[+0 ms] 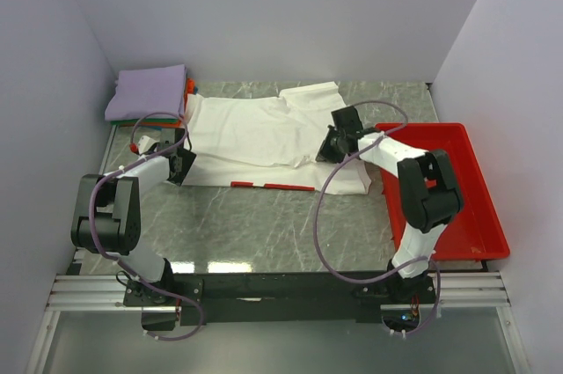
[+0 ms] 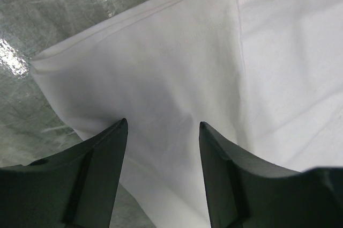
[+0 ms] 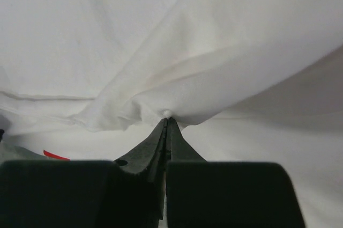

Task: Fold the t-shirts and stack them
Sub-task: Fold the tshirt

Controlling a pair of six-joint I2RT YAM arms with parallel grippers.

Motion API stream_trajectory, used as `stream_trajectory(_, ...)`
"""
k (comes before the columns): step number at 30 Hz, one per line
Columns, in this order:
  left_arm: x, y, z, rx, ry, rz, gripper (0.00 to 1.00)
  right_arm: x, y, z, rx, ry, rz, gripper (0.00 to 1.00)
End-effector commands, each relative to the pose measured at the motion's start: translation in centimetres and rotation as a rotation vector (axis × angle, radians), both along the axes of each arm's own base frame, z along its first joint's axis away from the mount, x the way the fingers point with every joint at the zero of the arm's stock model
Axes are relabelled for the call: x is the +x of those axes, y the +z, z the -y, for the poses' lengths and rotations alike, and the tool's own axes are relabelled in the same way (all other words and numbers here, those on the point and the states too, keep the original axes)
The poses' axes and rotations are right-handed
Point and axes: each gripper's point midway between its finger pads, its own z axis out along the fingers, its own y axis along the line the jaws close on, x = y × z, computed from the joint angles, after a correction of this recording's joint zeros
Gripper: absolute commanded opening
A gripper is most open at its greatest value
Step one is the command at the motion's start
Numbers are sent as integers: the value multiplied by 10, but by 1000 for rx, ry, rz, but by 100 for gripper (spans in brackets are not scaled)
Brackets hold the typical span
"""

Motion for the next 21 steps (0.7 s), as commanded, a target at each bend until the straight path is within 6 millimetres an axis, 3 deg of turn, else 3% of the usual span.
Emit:
stream_trajectory(1, -9, -1, -1, 4, -10, -28, 62, 28, 21, -8, -17, 10, 62, 0)
stream_trajectory(13, -8, -4, 0, -5, -18, -30, 61, 87, 34, -29, -36, 51, 85, 0)
stream_trajectory(21, -7, -4, 2, -8, -23, -28, 62, 112, 30, -43, -29, 93, 121, 0)
